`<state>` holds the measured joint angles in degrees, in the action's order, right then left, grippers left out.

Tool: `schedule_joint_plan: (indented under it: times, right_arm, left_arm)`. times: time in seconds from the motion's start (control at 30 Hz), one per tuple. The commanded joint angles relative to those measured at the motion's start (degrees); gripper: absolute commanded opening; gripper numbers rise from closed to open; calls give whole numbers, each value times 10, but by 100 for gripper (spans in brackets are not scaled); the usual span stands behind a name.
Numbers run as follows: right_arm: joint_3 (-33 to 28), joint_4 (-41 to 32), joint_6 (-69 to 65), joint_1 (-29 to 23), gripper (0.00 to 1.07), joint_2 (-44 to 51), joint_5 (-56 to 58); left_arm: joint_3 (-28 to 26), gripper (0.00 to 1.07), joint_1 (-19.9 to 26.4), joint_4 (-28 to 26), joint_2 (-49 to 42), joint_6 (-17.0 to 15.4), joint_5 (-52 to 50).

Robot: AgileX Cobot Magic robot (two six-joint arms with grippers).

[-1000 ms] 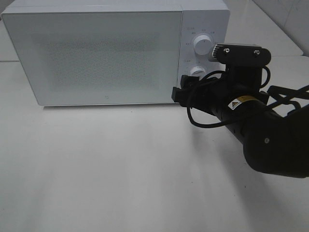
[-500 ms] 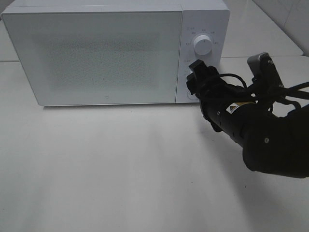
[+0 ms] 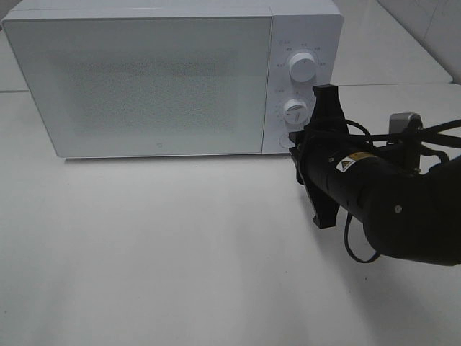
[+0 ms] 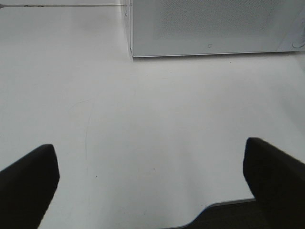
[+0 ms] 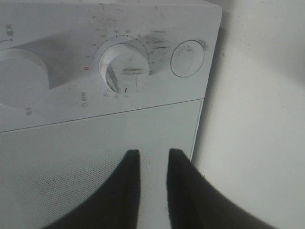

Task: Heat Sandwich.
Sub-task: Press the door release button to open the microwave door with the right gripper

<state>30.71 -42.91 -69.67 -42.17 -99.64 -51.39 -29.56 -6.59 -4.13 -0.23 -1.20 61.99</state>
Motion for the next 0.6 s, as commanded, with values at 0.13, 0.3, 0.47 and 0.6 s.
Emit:
schedule_joint_plan:
  times: [0.13,0.3,0.47,0.6]
  right_arm:
    - [3,-13,-6,-2,0,1,1]
    - [3,-18,-6,-2,0,1,1]
    - [3,-32,-6,11,0,1,1]
    - [3,-25,-11,25,0,-6,-3]
  left_arm:
    - [1,98,1,-4,-3,2,-6]
    - [1,98,1,-4,-3,2,-6]
    - [1,98,1,-4,-3,2,-6]
    - [1,98,1,-4,-3,2,-6]
